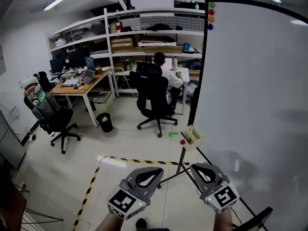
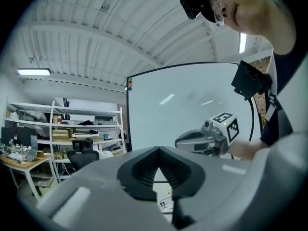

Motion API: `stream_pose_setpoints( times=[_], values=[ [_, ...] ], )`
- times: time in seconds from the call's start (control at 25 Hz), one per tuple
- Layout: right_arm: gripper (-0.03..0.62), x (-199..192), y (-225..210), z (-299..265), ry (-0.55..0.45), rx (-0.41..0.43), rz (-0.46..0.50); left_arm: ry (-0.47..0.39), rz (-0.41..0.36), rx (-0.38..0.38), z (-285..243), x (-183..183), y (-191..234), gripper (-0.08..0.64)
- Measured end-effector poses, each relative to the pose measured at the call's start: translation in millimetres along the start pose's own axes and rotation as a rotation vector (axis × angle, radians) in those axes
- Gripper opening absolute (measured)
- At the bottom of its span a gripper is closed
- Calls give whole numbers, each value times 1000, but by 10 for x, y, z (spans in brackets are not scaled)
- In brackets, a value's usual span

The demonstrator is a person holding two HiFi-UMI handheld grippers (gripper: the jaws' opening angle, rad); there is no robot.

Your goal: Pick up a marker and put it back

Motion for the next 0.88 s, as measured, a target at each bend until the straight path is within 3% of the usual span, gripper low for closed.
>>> stream_pose_setpoints(
  times=[0.2, 0.36, 0.6, 0.88],
  values=[
    [0, -4, 268, -13, 22, 19, -65, 42, -4, 38, 330, -141, -73, 6],
    [0, 59, 649, -53, 43, 63, -50, 56, 20, 68, 639, -226, -60, 6],
    [0, 274, 1318, -49, 50, 31, -48, 45, 31, 39, 1326, -376, -105, 6],
    [0, 480, 2197, 173, 112, 23, -11, 15, 110, 7, 2093, -548, -208, 6]
  ],
)
Point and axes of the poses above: the fingertips, and each gripper's own axes: z backward along the fingers, y to its left, x out of its top, the point moved 6 cm from there along z, backward along the fingers, and after that the axes turned 3 degrees about y, right-handed, at the moved point
